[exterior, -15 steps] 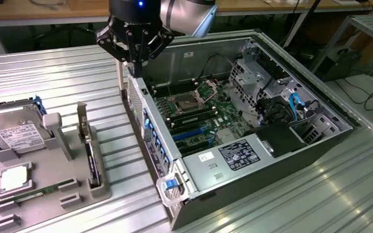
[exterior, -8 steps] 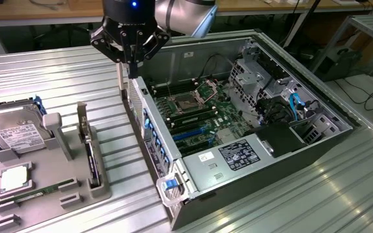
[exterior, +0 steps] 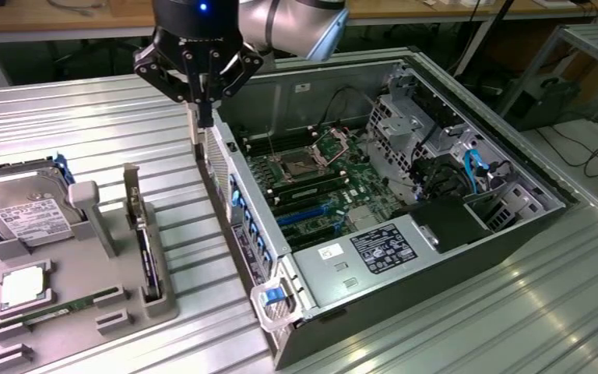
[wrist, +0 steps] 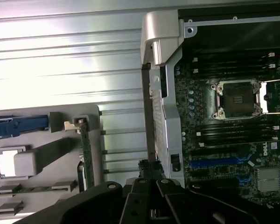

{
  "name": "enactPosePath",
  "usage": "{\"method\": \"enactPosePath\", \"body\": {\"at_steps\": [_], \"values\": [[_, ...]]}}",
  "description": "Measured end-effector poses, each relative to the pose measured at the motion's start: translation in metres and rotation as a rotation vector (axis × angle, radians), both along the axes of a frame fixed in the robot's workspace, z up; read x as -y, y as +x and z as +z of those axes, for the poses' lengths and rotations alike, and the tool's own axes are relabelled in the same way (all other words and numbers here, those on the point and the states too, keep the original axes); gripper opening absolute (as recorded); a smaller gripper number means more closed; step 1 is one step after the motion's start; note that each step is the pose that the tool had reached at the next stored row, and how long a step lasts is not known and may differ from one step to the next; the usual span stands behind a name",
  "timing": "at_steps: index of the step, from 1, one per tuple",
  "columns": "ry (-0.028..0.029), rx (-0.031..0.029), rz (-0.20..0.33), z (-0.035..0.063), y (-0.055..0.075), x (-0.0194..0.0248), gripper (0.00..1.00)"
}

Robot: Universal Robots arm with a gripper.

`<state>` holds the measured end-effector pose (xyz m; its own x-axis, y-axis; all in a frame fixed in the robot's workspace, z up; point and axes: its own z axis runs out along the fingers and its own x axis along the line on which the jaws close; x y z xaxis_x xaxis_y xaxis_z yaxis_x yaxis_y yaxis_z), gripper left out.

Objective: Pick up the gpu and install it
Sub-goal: 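Reach for the gpu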

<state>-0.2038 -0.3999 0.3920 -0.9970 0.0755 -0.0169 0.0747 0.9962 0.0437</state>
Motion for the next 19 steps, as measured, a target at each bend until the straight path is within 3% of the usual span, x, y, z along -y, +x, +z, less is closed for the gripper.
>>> {"method": "enactPosePath", "body": {"at_steps": [19], "values": [[0.0001, -0.0033, 0.000, -0.0003, -0.025, 0.0003, 0.11]]}}
